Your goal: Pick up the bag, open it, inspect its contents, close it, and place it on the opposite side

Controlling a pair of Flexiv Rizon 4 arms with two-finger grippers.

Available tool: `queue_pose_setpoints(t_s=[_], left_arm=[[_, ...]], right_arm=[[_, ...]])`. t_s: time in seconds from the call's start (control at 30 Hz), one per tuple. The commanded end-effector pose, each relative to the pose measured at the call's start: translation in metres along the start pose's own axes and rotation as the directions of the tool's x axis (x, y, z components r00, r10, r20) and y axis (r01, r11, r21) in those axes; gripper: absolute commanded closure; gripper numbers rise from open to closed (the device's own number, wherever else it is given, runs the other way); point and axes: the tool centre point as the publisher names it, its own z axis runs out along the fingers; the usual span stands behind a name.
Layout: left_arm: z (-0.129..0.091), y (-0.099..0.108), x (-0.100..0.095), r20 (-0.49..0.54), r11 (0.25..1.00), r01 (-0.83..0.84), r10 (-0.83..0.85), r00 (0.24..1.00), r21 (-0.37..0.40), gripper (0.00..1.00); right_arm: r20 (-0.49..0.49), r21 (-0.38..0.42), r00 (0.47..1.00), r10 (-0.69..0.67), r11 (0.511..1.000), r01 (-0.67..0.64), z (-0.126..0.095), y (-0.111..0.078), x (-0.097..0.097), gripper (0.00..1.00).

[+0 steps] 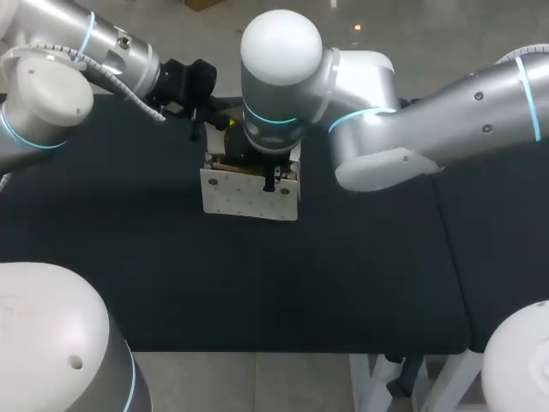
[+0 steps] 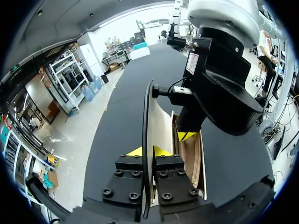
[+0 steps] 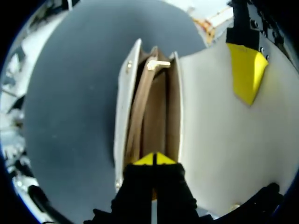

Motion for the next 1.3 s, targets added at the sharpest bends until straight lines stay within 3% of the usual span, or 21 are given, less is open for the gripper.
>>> queue_pose_setpoints(t_s=[0.03,0.1,0.13,0.2,0.23,0.27,0.3,1.3], left_arm=[[-0.0017,0.0005,0.0011,0.011,1.000,0.004,-0.004,1.000,0.008,1.00],[-0.0027,0.0022,0.0008,0.015,1.000,0.009,-0.009,1.000,0.008,1.00],[-0.0030,0.0031,0.0006,0.016,1.000,0.011,-0.011,1.000,0.009,1.00],[-0.0033,0.0048,0.0001,0.018,1.000,0.016,-0.016,1.000,0.008,1.00],[-0.0034,0.0053,-0.0001,0.019,1.000,0.018,-0.018,1.000,0.008,1.00],[-0.0035,0.0057,-0.0003,0.019,1.000,0.020,-0.020,1.000,0.007,1.00],[-0.0035,0.0061,-0.0004,0.020,1.000,0.021,-0.022,1.000,0.007,1.00],[-0.0037,0.0064,-0.0009,0.021,1.000,0.019,-0.019,1.000,0.002,1.00]], right_arm=[[-0.025,0.020,1.000,0.013,1.000,-0.013,0.0092,0.0047,-0.0014,1.00],[-0.033,0.023,0.999,0.027,0.999,-0.026,0.0113,0.0028,0.0003,1.00],[-0.037,0.025,0.999,0.036,0.999,-0.035,0.0120,0.0018,0.0013,0.92],[-0.042,0.027,0.998,0.044,0.999,-0.043,0.0133,0.0001,0.0029,0.58],[-0.044,0.027,0.998,0.050,0.998,-0.049,0.0136,-0.0006,0.0035,0.45],[-0.044,0.027,0.998,0.054,0.998,-0.052,0.0138,-0.0013,0.0039,0.10],[-0.045,0.027,0.997,0.055,0.998,-0.054,0.0138,-0.0017,0.0042,0.00],[-0.064,0.021,0.996,0.057,0.998,-0.056,0.0176,-0.0012,0.0068,0.00]])
